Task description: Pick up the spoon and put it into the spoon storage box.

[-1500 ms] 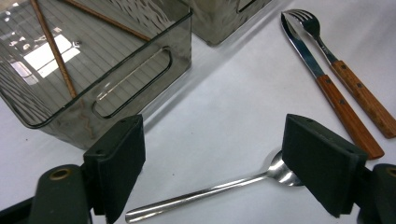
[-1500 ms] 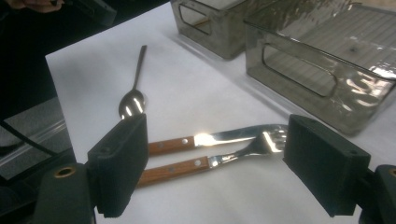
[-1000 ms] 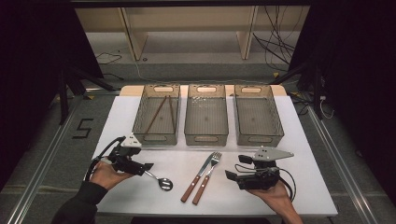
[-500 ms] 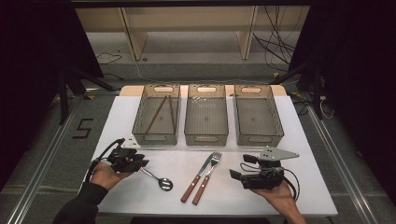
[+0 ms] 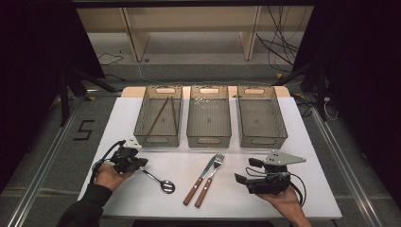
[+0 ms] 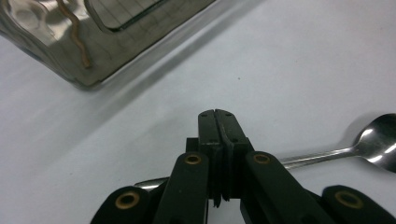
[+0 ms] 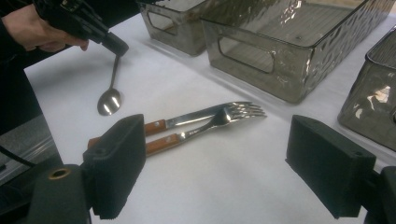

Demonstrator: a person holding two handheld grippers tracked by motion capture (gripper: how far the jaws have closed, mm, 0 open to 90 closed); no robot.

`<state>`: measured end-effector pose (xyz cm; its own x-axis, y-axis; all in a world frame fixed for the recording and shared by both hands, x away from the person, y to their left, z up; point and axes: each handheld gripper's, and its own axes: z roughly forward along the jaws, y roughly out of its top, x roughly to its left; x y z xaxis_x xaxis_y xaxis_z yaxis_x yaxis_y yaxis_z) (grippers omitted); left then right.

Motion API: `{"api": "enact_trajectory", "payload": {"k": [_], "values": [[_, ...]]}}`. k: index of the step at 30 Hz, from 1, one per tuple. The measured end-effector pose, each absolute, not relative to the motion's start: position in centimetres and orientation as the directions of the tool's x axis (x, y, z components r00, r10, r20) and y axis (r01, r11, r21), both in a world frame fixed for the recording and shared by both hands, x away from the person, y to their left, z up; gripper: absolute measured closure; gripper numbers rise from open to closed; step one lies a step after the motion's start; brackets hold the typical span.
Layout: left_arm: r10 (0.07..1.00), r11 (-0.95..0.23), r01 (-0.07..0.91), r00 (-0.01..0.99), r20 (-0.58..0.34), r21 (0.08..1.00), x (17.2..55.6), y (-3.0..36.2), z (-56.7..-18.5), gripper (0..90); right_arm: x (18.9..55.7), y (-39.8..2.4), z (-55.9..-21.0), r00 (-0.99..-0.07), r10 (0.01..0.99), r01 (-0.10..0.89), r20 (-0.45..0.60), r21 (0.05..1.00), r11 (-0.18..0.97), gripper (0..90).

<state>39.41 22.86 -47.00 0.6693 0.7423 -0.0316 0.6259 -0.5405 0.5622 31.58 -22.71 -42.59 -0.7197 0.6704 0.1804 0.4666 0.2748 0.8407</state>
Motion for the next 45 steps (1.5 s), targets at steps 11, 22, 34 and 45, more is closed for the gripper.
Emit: {"api": "enact_trajectory", "payload": {"k": [11, 22, 34, 45], "values": [[0.76, -0.559, 0.681, 0.649, -0.035, 0.474, 38.9, 23.1, -47.2, 89.2, 31.4, -22.7, -42.5, -0.72, 0.672, 0.464, 0.175, 0.841, 0.279, 20.7], [0.747, -0.591, 0.701, 0.662, -0.058, 0.4, 36.1, 23.3, -46.8, 89.2, 31.2, -23.0, -42.5, -0.713, 0.678, 0.467, 0.175, 0.841, 0.273, 20.9], [0.731, -0.611, 0.703, 0.677, -0.081, 0.363, 34.1, 23.3, -46.3, 87.3, 31.3, -22.7, -42.6, -0.718, 0.673, 0.47, 0.178, 0.838, 0.279, 20.9], [0.644, -0.653, 0.612, 0.759, -0.097, 0.445, 33.8, 22.5, -43.7, 30.3, 31.5, -22.6, -42.7, -0.719, 0.671, 0.471, 0.183, 0.837, 0.277, 20.9]]}}
